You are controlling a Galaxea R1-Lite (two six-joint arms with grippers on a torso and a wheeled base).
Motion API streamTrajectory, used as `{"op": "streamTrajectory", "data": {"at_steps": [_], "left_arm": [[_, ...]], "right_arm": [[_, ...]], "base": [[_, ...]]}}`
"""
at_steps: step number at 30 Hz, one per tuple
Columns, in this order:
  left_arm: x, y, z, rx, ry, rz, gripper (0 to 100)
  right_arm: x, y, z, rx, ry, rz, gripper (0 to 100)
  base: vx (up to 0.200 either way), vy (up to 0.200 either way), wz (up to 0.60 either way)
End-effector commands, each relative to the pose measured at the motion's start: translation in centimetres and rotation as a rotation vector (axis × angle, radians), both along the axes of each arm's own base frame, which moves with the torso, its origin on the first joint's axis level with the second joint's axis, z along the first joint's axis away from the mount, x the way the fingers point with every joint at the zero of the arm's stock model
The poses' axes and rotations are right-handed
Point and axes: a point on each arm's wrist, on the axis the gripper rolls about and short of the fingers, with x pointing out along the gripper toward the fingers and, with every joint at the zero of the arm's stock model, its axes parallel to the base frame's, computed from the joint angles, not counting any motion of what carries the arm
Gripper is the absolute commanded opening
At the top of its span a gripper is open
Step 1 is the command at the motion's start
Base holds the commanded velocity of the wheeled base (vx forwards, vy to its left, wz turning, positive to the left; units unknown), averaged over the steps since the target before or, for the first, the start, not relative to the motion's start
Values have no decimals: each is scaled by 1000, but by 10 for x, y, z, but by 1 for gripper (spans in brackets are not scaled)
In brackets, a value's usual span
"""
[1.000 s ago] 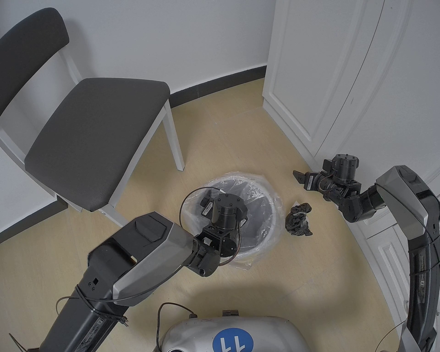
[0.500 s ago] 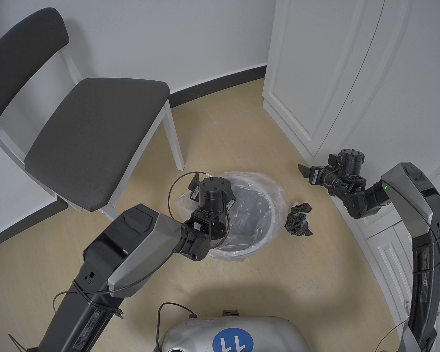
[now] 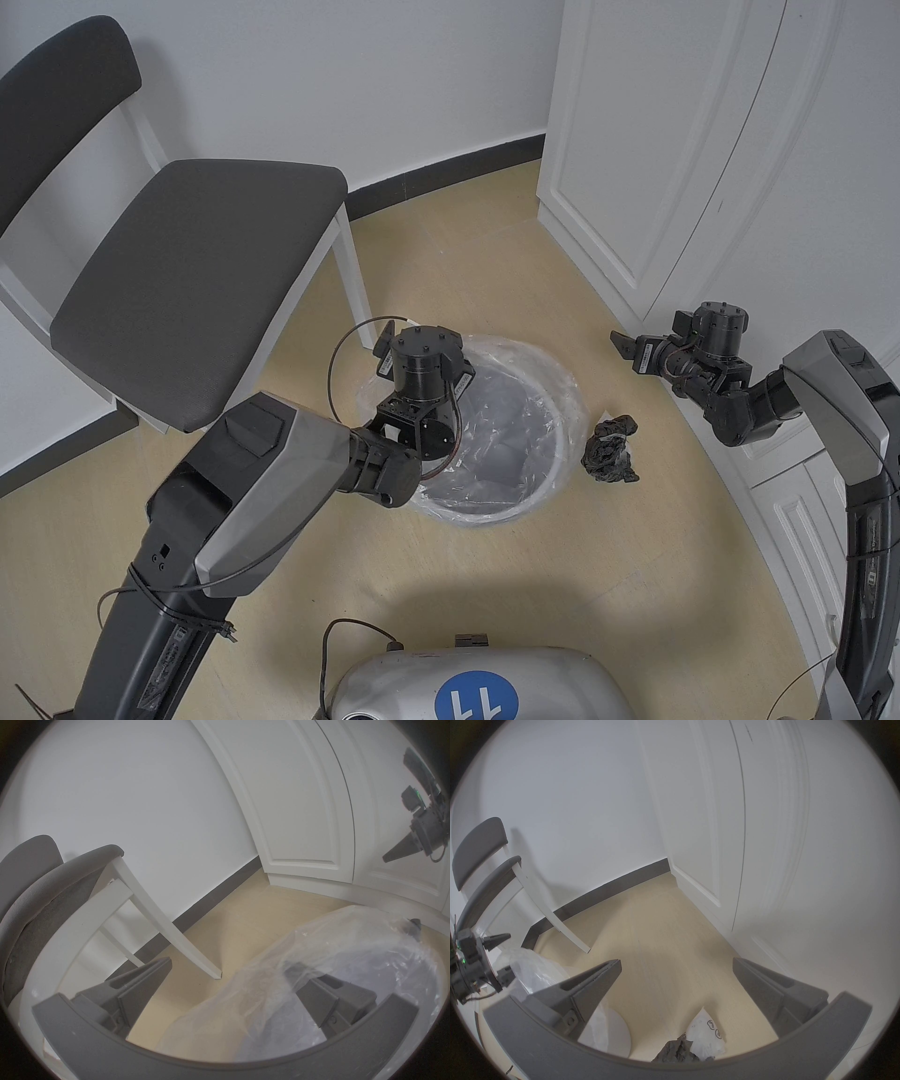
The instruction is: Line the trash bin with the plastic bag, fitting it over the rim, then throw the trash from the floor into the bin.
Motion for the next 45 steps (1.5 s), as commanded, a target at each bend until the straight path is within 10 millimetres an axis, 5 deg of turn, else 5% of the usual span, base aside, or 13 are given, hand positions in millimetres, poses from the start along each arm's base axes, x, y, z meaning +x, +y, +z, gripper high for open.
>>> {"op": "streamTrajectory", "data": {"at_steps": [1,24,30,38,45], "left_arm": [[3,8,13,-9,-16,17,100],[17,29,1,-49,7,60,100],[-11,10,3,-73,89,2,100],[-64,12,42,-153,302,-88,100],[-64,26,49,-238,324,-77,100]], "right_arm": [[0,1,1,0,-3,3,100],[-1,10,2,9,-31,21,100],[-3,9,1,7,-19,21,100],[-8,10,3,4,-13,35,100],[-7,15,6,14,-35,45,100]], "base": [[0,0,0],[0,0,0],[0,0,0],[0,0,0],[0,0,0]]}}
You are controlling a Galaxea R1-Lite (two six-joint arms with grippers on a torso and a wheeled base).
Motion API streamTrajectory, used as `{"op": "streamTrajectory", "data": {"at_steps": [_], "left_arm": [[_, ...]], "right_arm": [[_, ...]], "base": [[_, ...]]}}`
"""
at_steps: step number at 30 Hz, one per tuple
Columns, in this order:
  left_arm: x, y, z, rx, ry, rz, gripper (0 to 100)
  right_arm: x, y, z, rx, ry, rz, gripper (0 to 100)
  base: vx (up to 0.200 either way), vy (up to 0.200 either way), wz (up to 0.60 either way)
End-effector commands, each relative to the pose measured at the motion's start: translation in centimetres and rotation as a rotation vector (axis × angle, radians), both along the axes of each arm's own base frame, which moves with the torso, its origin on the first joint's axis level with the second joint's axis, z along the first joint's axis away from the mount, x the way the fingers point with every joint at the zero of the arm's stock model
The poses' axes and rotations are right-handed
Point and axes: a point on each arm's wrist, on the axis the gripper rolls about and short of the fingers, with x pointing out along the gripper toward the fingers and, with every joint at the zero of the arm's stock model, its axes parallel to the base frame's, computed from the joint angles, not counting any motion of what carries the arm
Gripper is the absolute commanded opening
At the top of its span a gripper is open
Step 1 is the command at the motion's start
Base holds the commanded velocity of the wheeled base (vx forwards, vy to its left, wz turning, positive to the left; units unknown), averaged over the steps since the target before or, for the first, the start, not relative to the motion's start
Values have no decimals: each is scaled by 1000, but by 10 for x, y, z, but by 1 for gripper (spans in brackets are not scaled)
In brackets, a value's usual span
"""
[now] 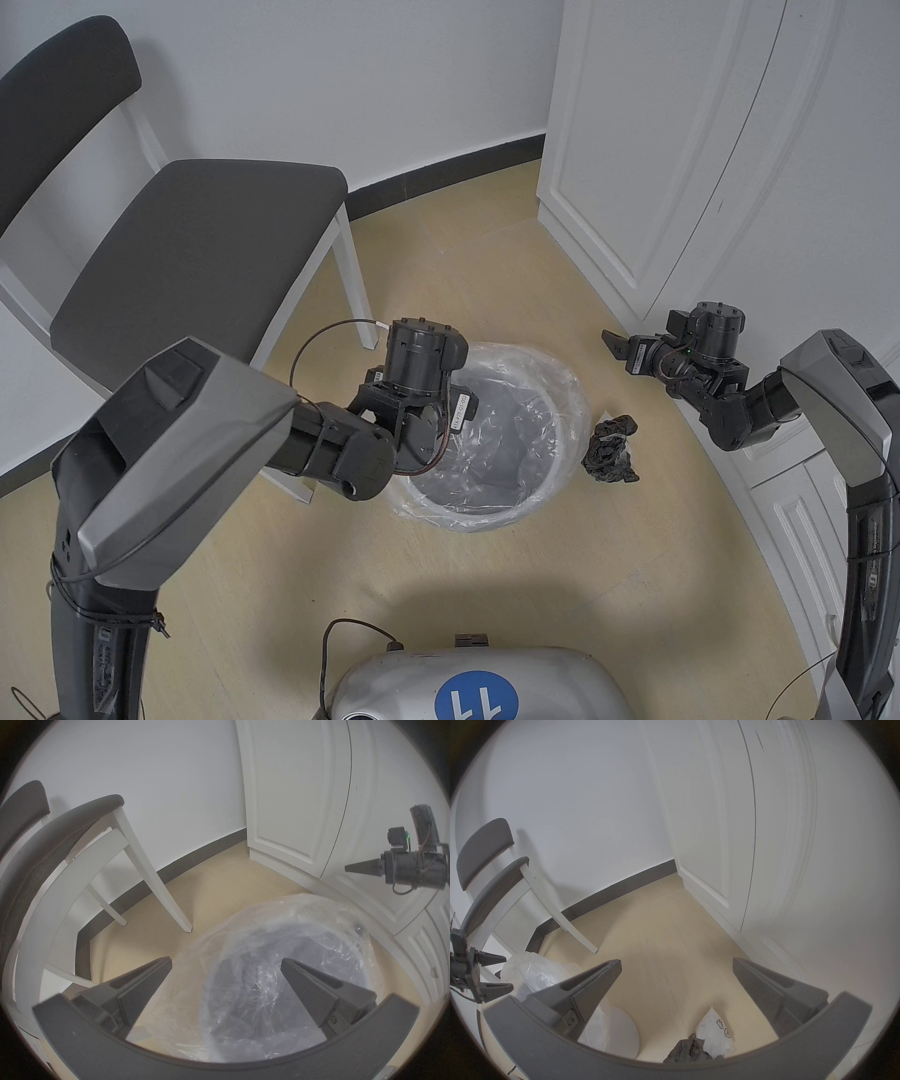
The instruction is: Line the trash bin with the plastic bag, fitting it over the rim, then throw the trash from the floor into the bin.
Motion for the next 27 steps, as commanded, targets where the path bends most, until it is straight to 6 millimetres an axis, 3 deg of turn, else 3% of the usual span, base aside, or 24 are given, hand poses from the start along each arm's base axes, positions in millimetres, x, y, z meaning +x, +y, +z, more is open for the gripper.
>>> {"op": "streamTrajectory", "data": {"at_steps": [1,7,10,14,21,27], "left_arm": [[-4,15,19,-33,-23,21,100],[-1,32,5,-61,-40,65,100],[2,46,-4,-84,-78,96,100],[5,63,-11,-116,-96,134,100],[9,69,-28,-195,-67,179,100],[17,72,-35,-228,-75,200,100]], "right_arm": [[-1,4,4,8,-22,10,100],[-4,9,17,45,-51,20,100],[-13,22,35,116,-68,46,100],[-23,41,42,185,-43,90,100],[-30,76,24,225,55,163,100],[-20,87,-2,217,90,165,100]], "base": [[0,0,0],[0,0,0],[0,0,0],[0,0,0],[0,0,0],[0,0,0]]}}
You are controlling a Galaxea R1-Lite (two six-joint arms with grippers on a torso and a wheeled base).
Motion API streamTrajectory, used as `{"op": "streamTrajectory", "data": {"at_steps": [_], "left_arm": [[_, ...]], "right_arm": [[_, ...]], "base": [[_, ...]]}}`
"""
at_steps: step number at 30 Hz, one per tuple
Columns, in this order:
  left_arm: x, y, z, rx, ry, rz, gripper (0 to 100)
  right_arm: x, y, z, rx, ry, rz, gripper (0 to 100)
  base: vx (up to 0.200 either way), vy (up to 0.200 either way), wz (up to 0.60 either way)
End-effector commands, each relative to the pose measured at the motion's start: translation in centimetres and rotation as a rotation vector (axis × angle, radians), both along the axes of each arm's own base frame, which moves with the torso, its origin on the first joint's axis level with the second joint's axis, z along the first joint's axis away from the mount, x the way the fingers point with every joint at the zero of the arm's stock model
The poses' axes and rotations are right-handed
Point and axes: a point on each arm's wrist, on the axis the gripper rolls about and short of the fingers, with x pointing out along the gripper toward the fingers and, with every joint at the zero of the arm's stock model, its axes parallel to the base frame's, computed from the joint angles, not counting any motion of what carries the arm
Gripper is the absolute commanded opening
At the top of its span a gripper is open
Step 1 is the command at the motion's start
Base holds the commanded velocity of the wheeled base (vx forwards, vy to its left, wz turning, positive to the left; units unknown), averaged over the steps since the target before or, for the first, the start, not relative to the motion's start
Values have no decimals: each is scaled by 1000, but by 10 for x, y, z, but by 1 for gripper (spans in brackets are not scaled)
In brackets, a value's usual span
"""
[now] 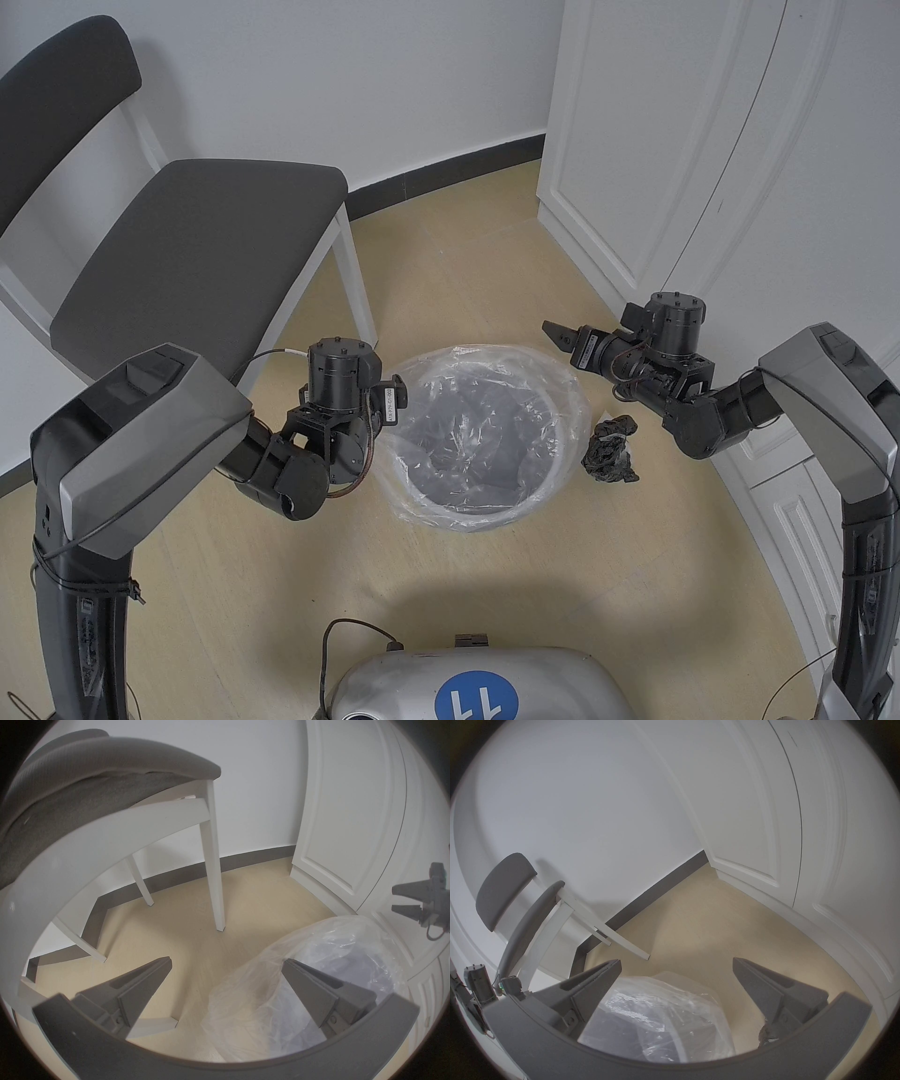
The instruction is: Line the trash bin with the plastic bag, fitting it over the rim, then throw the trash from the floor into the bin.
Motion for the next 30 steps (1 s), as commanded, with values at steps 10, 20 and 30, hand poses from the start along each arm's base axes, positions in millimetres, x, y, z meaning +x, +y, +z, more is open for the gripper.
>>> {"op": "streamTrajectory", "data": {"at_steps": [10,20,30], "left_arm": [[19,10,-23,-28,-18,44,100],[29,11,-30,-45,-26,58,100],[48,7,-46,-45,-34,64,100]], "right_arm": [[21,11,-47,-19,55,5,100],[34,10,-67,-24,71,-5,100],[47,7,-86,-12,92,-20,100]], "base": [[0,0,0],[0,0,0],[0,0,0]]}}
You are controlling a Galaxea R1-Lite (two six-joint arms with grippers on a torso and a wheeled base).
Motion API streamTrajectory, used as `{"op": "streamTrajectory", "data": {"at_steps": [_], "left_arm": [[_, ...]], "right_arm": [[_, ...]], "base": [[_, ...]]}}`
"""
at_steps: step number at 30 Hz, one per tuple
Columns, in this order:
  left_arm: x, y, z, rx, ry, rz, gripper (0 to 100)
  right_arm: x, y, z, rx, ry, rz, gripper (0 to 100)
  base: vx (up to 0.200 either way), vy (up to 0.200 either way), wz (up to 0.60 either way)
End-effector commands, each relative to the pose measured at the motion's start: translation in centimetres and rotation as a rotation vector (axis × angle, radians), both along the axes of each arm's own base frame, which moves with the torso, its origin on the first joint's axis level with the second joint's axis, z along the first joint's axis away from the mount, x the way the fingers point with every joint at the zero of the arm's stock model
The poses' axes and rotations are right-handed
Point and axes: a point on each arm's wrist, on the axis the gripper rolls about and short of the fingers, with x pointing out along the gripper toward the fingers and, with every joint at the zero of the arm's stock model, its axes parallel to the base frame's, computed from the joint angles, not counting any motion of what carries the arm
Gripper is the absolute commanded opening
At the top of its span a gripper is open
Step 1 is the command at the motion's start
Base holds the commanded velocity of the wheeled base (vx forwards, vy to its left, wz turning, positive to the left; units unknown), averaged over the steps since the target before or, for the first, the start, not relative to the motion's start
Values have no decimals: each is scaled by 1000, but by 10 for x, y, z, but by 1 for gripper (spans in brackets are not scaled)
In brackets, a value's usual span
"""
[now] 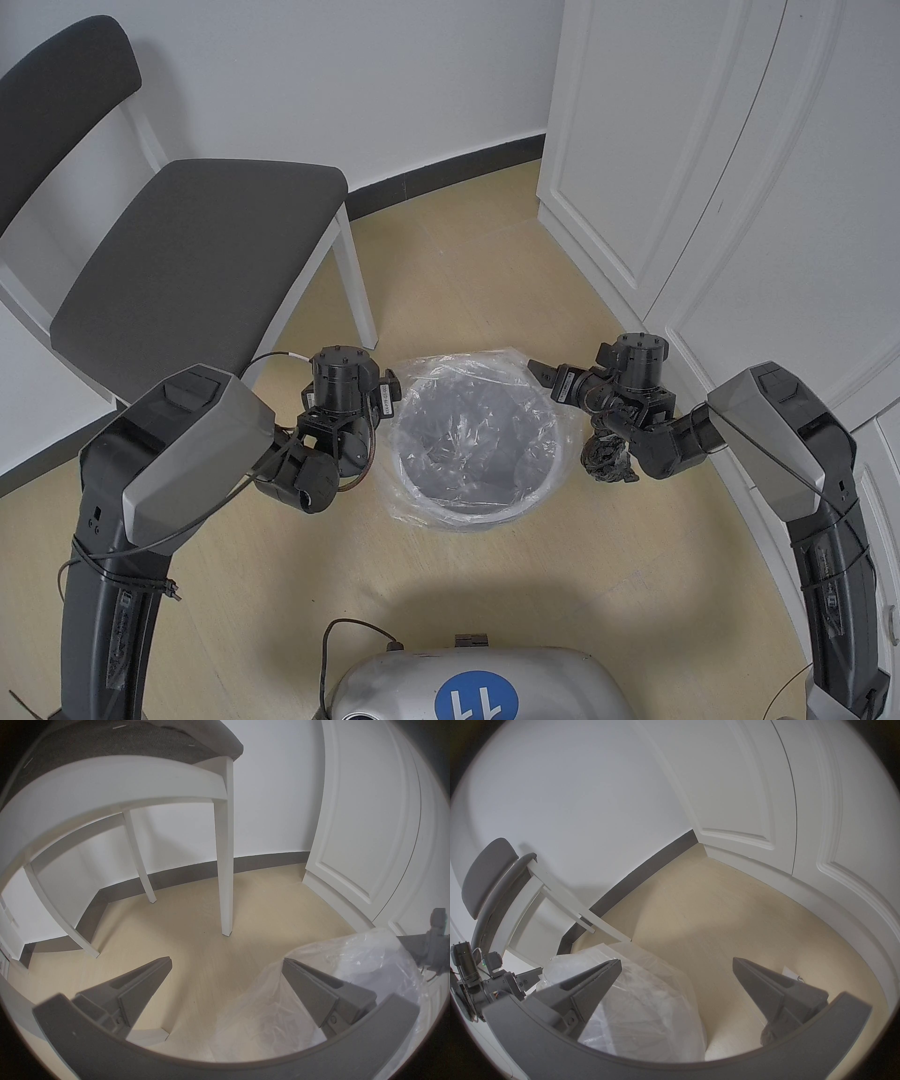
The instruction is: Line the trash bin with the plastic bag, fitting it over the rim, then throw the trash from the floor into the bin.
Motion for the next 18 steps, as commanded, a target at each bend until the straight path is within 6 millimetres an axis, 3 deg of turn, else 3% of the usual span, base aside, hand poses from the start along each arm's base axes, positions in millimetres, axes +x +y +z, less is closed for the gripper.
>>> {"op": "streamTrajectory", "data": {"at_steps": [1,10,18], "left_arm": [[8,-1,-20,14,26,4,100],[17,-2,-45,38,92,11,100],[16,-1,-52,49,120,13,100]], "right_arm": [[5,0,-17,2,22,-3,100],[13,0,-39,-2,38,-8,100],[16,-4,-53,-10,66,-8,100]], "base": [[0,0,0],[0,0,0],[0,0,0]]}}
